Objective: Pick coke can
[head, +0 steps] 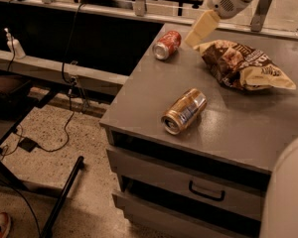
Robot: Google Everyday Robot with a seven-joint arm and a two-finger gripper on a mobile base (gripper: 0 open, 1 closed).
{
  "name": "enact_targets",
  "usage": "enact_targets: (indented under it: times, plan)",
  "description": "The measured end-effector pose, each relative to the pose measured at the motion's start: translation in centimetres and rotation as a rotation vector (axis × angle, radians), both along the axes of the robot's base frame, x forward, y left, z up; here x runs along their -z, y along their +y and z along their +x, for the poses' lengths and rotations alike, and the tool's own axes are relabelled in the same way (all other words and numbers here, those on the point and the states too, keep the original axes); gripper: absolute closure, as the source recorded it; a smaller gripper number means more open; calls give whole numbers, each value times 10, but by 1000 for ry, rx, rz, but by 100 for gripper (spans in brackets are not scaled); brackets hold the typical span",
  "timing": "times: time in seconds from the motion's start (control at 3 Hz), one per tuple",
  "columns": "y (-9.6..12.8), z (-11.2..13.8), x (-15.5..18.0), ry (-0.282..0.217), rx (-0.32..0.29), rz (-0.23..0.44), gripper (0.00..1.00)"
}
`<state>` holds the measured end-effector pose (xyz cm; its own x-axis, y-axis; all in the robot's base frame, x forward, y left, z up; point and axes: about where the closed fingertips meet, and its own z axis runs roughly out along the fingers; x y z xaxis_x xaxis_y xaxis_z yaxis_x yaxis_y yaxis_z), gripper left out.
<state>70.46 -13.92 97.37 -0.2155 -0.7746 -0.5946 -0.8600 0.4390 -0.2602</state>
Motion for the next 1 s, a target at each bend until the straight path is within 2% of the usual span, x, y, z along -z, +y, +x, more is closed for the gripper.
enact_targets:
  times: [0.33,0.67,1.0]
  plan:
    - [12,44,14,-49,10,43,0]
    - [21,68,26,-81,-28,50,0]
    - [32,81,44,-66,-64,58,0]
